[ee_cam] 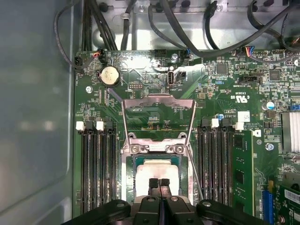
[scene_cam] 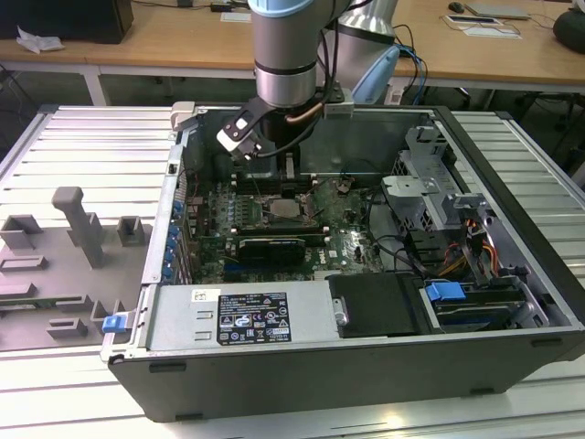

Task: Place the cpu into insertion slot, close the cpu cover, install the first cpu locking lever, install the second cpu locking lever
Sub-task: 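Close the cpu cover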

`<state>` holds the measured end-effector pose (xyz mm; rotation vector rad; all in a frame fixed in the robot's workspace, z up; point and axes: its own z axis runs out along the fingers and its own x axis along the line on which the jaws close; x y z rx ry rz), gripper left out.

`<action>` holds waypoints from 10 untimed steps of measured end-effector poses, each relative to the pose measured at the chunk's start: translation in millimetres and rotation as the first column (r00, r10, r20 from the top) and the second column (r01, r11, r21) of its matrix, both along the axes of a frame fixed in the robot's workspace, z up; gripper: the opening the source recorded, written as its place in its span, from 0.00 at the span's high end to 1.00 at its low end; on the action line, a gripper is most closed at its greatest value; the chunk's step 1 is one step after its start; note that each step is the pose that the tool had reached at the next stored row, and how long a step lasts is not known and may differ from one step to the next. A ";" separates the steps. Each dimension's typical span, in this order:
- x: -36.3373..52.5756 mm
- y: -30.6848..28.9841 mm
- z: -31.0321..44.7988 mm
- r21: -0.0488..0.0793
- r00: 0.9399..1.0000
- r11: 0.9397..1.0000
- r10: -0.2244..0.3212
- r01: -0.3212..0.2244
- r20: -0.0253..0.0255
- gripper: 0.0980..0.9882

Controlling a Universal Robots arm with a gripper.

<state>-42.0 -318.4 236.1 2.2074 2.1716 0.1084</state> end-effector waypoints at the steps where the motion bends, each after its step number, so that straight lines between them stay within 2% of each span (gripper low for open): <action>1: 1.6 0.0 0.1 0.000 1.000 1.000 0.000 0.000 -0.001 0.99; 2: 3.3 0.0 0.0 0.000 1.000 1.000 0.000 0.000 -0.002 0.99; 3: 4.4 0.0 0.1 0.000 1.000 1.000 0.000 0.000 -0.008 0.99; 4: 4.7 -0.1 1.2 -0.001 1.000 1.000 0.000 0.000 -0.018 0.99; 7: 4.7 0.0 7.2 -0.001 1.000 1.000 -0.001 0.001 -0.026 0.99; 10: 4.7 0.0 11.9 0.000 1.000 1.000 -0.001 0.000 -0.027 0.99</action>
